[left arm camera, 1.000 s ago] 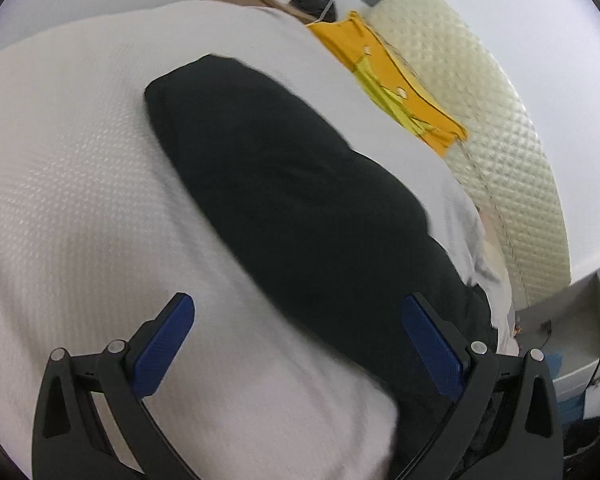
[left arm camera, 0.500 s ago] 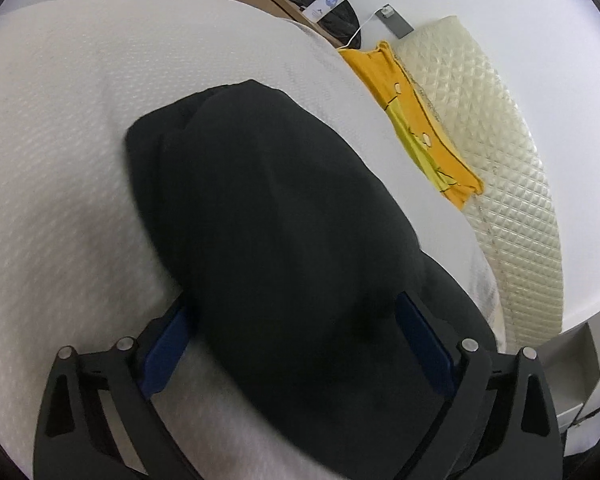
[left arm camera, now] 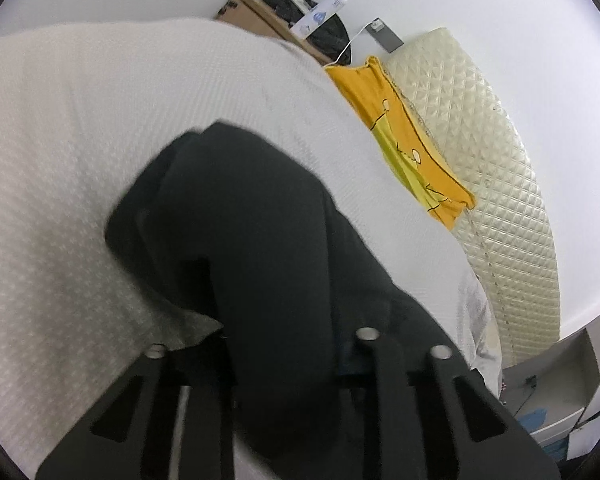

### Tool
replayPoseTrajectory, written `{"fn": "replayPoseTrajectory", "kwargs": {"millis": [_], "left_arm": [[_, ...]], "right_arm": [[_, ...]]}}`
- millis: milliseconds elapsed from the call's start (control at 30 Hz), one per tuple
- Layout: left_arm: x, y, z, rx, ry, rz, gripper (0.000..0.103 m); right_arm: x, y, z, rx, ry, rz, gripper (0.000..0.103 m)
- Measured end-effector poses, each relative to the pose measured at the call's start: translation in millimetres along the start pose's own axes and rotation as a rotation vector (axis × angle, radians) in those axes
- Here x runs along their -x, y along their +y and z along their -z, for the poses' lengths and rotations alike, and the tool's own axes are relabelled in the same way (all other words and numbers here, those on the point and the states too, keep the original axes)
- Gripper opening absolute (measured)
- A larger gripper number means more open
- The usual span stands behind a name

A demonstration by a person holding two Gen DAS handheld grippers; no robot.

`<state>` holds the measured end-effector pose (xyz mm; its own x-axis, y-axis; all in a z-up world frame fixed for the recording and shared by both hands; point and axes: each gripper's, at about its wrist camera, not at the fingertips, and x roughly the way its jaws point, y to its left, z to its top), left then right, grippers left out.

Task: Fold large clothes
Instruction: 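Lift the sleeve with the left gripper and fold it over the jacket body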

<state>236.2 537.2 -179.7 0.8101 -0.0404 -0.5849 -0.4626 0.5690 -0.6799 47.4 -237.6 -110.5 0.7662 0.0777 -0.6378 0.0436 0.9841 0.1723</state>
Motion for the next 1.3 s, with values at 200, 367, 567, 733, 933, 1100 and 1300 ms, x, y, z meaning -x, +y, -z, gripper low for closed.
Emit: {"fn": "replayPoseTrajectory", "kwargs": {"millis": [200, 367, 567, 733, 933, 1100, 1300], "left_arm": [[44, -34, -2, -0.015, -0.083, -0.01, 0.007], [82, -73, -4, -0.096, -0.124, -0.029, 0.006], [112, -120, -4, -0.188, -0.124, -0.033, 0.006], [137, -171, 5, -0.289, -0.125, -0.03, 0.005], [165, -217, 23, -0.361, -0.156, 0.0, 0.005], [181, -264, 48, -0.415, -0.189, 0.034, 0.005], [187, -330, 84, -0.533, -0.197, 0.048, 0.005]], "right_arm": [[6, 4, -4, 0.032, -0.008, -0.049, 0.103], [12, 3, -4, 0.028, -0.011, -0.082, 0.103], [29, 3, -8, 0.045, -0.046, -0.107, 0.103], [52, -1, -16, 0.081, -0.105, -0.137, 0.103], [66, -11, -19, 0.095, -0.138, -0.143, 0.103], [77, -19, -20, 0.109, -0.175, -0.127, 0.103], [77, -28, -27, 0.118, -0.191, -0.156, 0.103]]}}
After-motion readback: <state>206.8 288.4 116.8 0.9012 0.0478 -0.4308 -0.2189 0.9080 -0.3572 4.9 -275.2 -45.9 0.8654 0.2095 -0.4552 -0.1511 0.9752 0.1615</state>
